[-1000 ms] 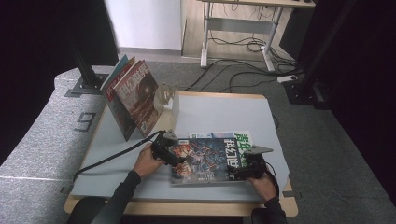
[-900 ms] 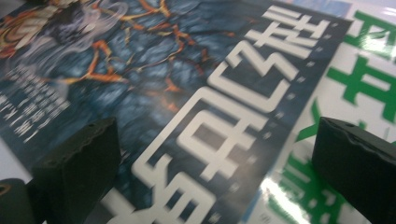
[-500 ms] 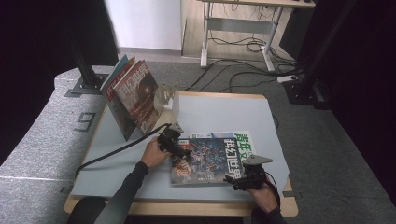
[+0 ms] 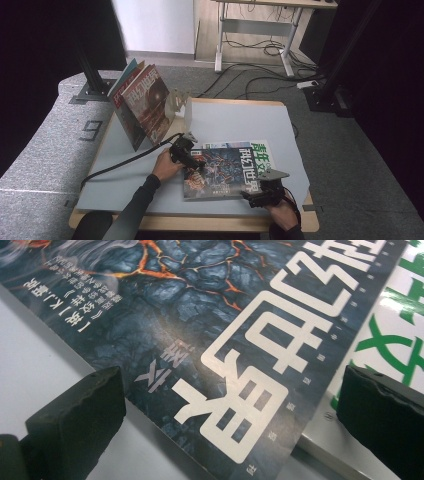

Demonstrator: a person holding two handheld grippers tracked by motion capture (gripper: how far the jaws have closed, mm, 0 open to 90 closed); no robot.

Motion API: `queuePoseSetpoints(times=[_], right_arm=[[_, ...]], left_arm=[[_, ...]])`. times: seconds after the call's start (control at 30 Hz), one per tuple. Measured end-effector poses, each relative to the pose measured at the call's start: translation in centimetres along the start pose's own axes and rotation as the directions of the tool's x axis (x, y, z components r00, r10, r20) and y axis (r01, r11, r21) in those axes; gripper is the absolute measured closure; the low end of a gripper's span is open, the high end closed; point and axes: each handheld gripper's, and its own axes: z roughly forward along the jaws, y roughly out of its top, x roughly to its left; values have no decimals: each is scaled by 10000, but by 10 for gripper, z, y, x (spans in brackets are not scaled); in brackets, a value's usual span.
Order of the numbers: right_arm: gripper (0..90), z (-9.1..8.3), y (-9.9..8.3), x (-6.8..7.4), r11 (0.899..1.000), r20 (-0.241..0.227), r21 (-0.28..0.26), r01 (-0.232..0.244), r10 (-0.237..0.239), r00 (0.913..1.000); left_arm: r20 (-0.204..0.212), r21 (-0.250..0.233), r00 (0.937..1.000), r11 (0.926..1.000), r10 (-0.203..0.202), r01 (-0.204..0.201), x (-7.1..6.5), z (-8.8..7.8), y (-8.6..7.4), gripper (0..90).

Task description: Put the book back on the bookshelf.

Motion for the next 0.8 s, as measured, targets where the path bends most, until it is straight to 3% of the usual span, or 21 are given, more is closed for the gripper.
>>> queuePoseSetpoints(times=[0.3, 0.57, 0.8], right_arm=[[0, 0, 1, -15, 9997, 497, -33, -254, 255, 9984], [0, 5, 7, -42, 9973, 905, -87, -732, 737, 9932], [0, 13, 15, -64, 9939, 1215, -33, -1107, 1102, 9865]], left_arm=[[92, 197, 9999, 9998, 70, -71, -9, -10, -14, 6], [378, 140, 9989, 9995, 288, -293, -21, -19, -30, 5], [767, -66, 9968, 9997, 222, -218, -32, -24, -43, 4]])
